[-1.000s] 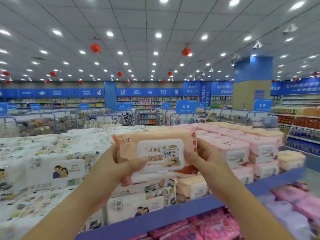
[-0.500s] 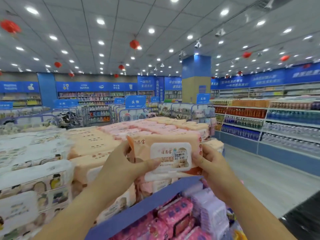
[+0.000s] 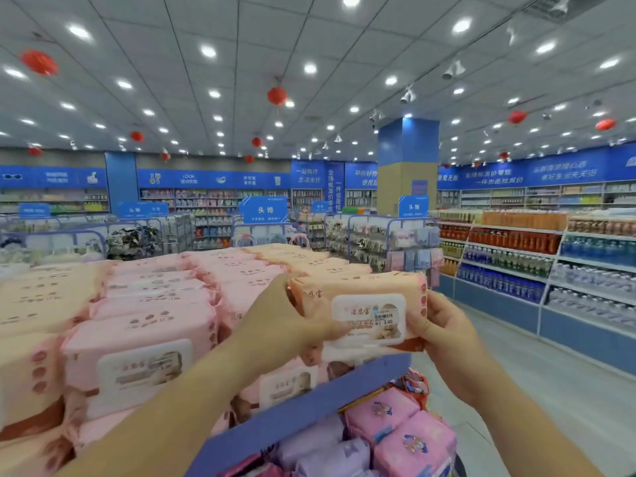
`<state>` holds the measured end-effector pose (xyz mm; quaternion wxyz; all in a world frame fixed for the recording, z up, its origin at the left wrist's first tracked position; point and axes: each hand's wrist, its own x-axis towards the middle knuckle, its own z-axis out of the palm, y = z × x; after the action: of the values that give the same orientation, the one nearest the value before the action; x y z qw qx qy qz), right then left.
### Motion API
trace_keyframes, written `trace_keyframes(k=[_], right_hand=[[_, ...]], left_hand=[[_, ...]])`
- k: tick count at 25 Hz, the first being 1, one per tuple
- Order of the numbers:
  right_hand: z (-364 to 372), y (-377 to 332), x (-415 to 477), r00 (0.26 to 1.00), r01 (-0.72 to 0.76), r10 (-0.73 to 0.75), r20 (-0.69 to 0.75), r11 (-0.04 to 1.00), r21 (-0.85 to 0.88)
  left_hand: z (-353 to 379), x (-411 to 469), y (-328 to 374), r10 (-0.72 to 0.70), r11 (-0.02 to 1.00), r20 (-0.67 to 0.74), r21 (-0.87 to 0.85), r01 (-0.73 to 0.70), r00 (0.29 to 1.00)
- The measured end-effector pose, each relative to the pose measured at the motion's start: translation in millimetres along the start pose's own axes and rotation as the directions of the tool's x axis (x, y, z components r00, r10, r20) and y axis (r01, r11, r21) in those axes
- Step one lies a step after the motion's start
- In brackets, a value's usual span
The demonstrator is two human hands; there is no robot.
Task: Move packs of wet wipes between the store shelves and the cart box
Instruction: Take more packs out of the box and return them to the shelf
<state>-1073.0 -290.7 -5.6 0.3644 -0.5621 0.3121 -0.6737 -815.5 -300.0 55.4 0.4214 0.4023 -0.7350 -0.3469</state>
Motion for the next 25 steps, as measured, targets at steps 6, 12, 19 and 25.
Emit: trace_keyframes(k=[6,12,19,25], right_hand=[[-95,25,103,0.997,-0.043,0.047,0.062,0.998,-0.055],[-107,76,162,0.976,-0.118,0.126,0.18,0.992,-0.054],[-107,111,149,0.937,-0.2,0.228,0.265,0.971,-0.128],[-100,91,123,0.971,-0.176,0.206,0.118,0.958,-0.229]], left_hand=[[64,98,19,-0.11,0.97,-0.075,0.21,0.124,0.991],[66,146,14,-0.108,0.671,-0.158,0.717,0.189,0.981],[85,132,-7,-0.171,0.348,-0.144,0.917,0.196,0.975],[92,92,-10,-0.009,0.728,-0.274,0.658,0.194,0.962]])
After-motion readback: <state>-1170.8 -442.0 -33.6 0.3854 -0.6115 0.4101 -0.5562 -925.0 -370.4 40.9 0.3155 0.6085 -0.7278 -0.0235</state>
